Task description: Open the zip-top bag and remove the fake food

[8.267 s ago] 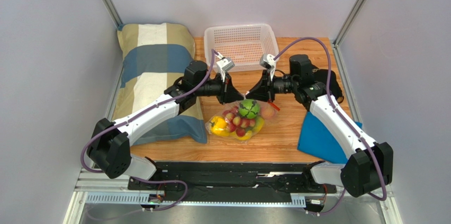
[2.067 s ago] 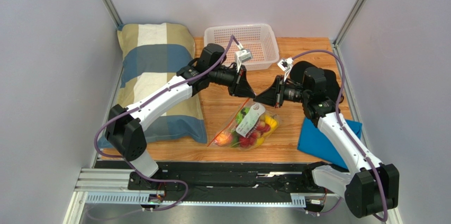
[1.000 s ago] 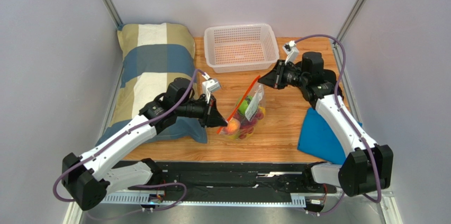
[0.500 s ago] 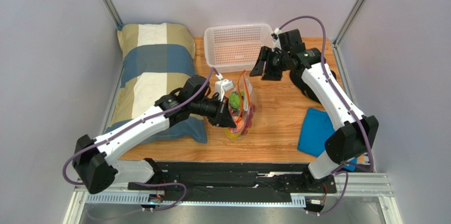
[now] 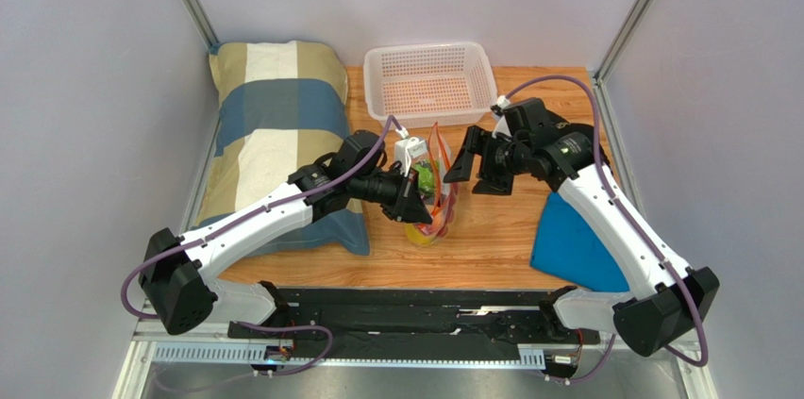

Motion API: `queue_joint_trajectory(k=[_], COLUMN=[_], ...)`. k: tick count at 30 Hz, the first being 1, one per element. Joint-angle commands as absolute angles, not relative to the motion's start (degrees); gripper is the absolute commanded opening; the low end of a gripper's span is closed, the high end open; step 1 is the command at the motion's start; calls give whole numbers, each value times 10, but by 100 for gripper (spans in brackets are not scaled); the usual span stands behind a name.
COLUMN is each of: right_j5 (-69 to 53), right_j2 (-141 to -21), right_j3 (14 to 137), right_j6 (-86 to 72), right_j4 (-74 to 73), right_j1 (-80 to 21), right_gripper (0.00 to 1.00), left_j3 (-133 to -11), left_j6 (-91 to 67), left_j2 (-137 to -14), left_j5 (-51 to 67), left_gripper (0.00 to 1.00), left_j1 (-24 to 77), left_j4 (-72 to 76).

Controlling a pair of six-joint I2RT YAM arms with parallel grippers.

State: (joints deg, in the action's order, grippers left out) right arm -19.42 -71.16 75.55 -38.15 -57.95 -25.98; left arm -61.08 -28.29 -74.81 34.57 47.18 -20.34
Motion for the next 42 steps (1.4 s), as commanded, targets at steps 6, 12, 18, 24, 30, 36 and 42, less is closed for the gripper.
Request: queue_joint_trajectory(k=[6, 12, 18, 24, 30, 36, 42], right_j5=[-203, -225, -224, -214, -208, -193, -132], right_j2=[-785, -745, -729, -732, -727, -725, -719], right_j3=[751, 734, 732, 736, 731, 731, 744], right_j6=[-367, -360, -377, -390, -396, -395, -353], right_j4=[-473, -470, -466, -466, -462, -475, -532], right_j1=[-272, -279, -299, -311, -316, -327, -325], right_gripper=[28, 0, 0, 0, 0, 0, 1], left_j3=[-621, -698, -857, -925, -931, -944, -960], left_j6=[-273, -327, -347, -334, -332, -330, -274], left_j2=[-716, -721, -848, -909, -934, -955, -982], left_j5=[360, 274, 125, 76, 95, 90, 89], left_gripper=[1, 91, 75, 75, 79, 91, 0], left_j1=[475, 424, 417, 421, 429, 440, 433], left_j4=[-196, -248, -384, -427, -429, -435, -488])
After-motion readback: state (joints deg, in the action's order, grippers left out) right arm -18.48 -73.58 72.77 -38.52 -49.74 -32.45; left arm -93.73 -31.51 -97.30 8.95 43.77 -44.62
